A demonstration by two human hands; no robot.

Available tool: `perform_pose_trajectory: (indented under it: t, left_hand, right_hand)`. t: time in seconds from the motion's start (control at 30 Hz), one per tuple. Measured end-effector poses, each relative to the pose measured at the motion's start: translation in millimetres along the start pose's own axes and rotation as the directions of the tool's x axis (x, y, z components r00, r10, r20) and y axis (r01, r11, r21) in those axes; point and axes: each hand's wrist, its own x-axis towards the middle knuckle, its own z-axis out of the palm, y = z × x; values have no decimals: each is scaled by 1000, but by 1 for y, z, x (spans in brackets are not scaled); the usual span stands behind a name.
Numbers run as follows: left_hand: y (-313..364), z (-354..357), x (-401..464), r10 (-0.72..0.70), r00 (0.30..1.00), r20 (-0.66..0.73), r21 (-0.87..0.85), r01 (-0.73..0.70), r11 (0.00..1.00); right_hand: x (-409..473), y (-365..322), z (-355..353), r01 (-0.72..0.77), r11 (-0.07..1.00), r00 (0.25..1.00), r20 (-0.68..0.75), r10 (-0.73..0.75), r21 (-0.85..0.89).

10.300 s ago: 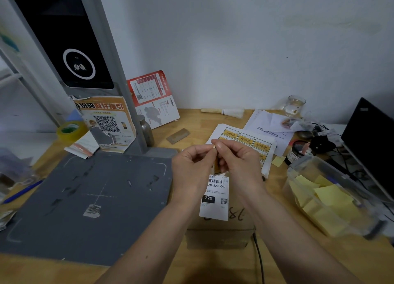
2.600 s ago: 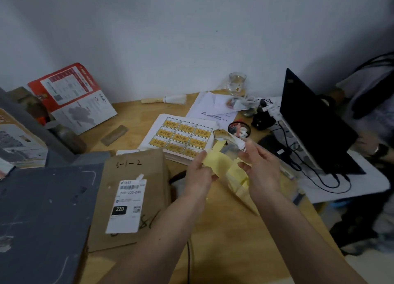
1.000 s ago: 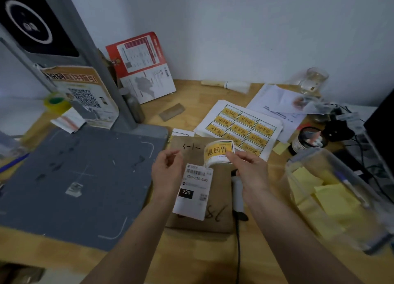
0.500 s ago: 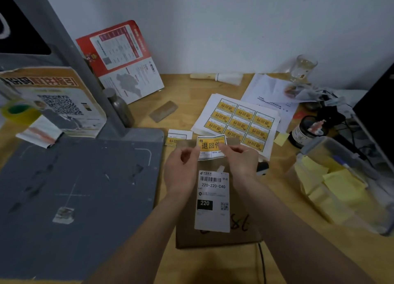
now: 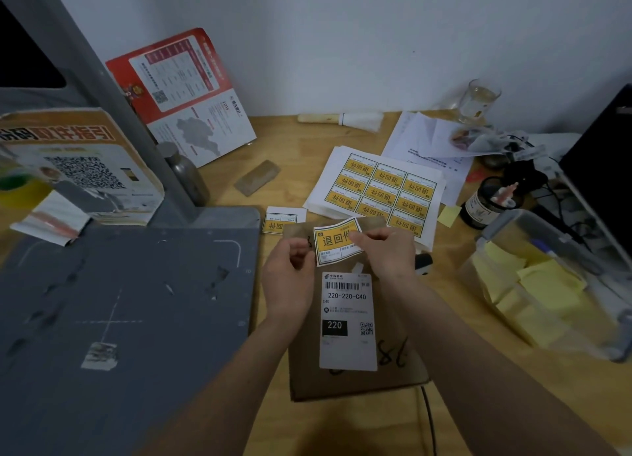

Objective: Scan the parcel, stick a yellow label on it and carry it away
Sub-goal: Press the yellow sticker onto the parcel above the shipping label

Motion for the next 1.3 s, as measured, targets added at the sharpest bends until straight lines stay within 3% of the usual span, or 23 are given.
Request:
perform_pose_trajectory:
  t: [0.33,0.47,0.9,1.3]
  left_hand:
    - [1,-1,-3,3,1000,10,6,-3,1000]
    - [-3,0,-9,66,997,26,41,-67,997]
    - [-13,0,-15,155,988,27,164,-157,974]
    - [-9,-3,-22,218,974,60,245,-226,943]
  right_hand:
    - [0,5,3,71,992,997,-20,-74,-107]
    - [2,6,5,92,979,995,-22,-97,-180]
    - [4,7,3,173,854,982,16,-190,-490]
    - [6,3,-17,217,854,973,31,-230,-473]
